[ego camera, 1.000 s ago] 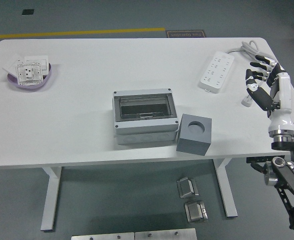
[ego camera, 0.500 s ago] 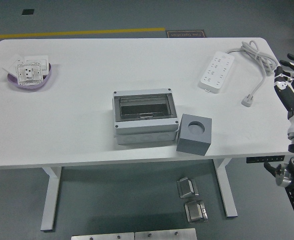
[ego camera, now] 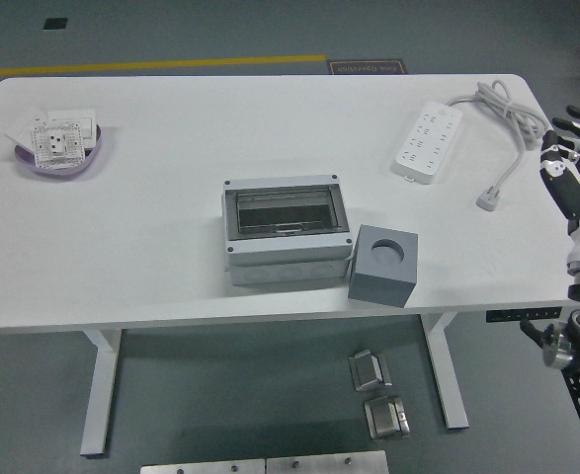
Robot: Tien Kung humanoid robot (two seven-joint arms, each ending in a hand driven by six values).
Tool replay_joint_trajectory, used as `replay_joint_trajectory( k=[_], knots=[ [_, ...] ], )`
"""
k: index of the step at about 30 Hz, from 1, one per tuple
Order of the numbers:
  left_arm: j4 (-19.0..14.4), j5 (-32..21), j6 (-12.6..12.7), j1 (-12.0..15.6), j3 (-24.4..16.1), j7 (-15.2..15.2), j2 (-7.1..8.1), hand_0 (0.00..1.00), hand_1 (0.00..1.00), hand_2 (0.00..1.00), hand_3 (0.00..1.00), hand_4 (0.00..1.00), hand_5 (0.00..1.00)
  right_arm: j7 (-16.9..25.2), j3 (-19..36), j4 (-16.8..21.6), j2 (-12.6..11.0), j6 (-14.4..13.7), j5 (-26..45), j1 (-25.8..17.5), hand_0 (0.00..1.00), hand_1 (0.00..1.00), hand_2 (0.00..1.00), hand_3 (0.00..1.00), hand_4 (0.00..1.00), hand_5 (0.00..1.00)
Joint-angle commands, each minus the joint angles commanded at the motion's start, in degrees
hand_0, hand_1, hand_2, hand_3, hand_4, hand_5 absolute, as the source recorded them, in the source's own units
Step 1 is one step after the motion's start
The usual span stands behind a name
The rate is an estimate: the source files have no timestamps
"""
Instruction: Pick up the cylinder from the cube,place it in the box,flap close box
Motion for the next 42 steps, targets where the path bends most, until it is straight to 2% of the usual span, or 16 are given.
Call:
replay_joint_trajectory(
  k=[10, 42],
  knots=[
    [0.0, -2.5, 0.2, -0.8, 2.0, 0.1, -0.30, 0.671, 0.665, 0.570, 0.669, 0.394, 0.041, -0.5, 0.0, -0.2, 0.3, -0.3, -1.3, 0.3, 0.546, 0.559, 0.654, 0.710, 0.656, 0.252],
    [0.0, -2.3, 0.4, -0.5, 0.9, 1.0, -0.21, 0.671, 0.666, 0.574, 0.670, 0.390, 0.038, -1.5, 1.1, -0.1, 1.2, -0.9, -3.6, 0.2, 0.546, 0.551, 0.652, 0.701, 0.654, 0.243]
  ],
)
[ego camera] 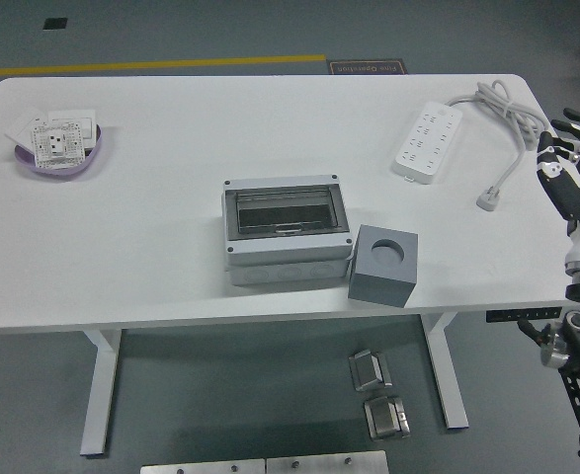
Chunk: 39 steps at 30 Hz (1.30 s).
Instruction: Pick up the cylinder from the cube,place it in the box,flap close box
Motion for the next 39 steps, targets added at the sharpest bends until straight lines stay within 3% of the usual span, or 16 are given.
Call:
replay_joint_trajectory(
  k=[39],
  knots=[
    [0.0, -0.4, 0.2, 0.1, 0.2, 0.4, -0.21, 0.669, 0.672, 0.576, 0.674, 0.403, 0.038, -0.1, -0.5, -0.3, 0.2, -0.3, 0.1, 0.0, 0.545, 0.548, 0.651, 0.697, 0.646, 0.229]
  ],
)
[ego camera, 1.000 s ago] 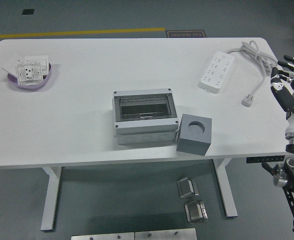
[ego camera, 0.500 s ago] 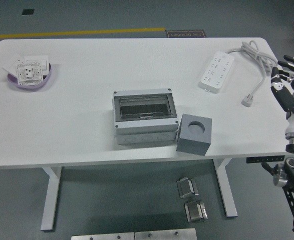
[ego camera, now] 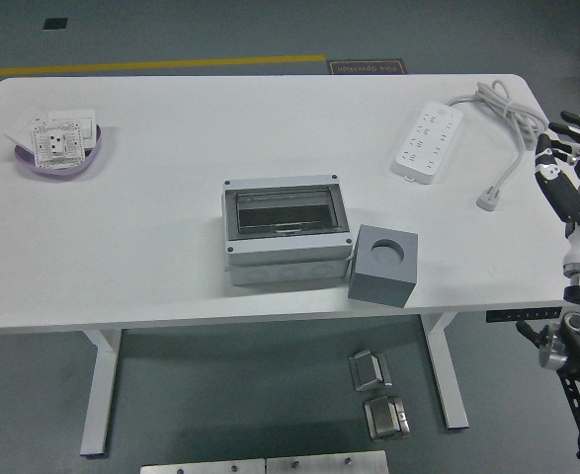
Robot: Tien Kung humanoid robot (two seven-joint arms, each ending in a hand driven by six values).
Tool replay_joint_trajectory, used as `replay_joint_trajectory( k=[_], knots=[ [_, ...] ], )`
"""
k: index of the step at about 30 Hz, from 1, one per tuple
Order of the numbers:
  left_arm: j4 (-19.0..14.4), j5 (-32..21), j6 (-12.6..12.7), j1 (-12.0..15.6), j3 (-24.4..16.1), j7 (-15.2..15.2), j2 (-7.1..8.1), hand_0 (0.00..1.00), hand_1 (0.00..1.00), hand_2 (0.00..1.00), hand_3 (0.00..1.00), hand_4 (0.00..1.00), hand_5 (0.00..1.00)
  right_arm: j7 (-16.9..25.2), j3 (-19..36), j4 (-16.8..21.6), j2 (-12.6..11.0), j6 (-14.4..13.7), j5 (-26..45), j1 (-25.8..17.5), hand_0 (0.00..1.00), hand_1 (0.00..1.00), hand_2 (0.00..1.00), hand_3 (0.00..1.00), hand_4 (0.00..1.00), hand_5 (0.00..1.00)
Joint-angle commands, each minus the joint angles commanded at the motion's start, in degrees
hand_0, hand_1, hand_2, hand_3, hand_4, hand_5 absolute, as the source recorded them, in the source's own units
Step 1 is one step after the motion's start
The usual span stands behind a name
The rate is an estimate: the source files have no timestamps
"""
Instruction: Pick up the cylinder from the cube,place it in the box,flap close box
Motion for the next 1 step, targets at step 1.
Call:
replay_joint_trajectory(
  k=[1],
  knots=[
    [0.0, 0.0, 0.0, 0.0, 0.0, 0.0, 0.00, 0.669, 0.672, 0.576, 0.674, 0.403, 0.038, 0.0, 0.0, 0.0, 0.0, 0.0, 0.0, 0.0, 0.545, 0.548, 0.651, 0.697, 0.646, 0.229]
  ],
)
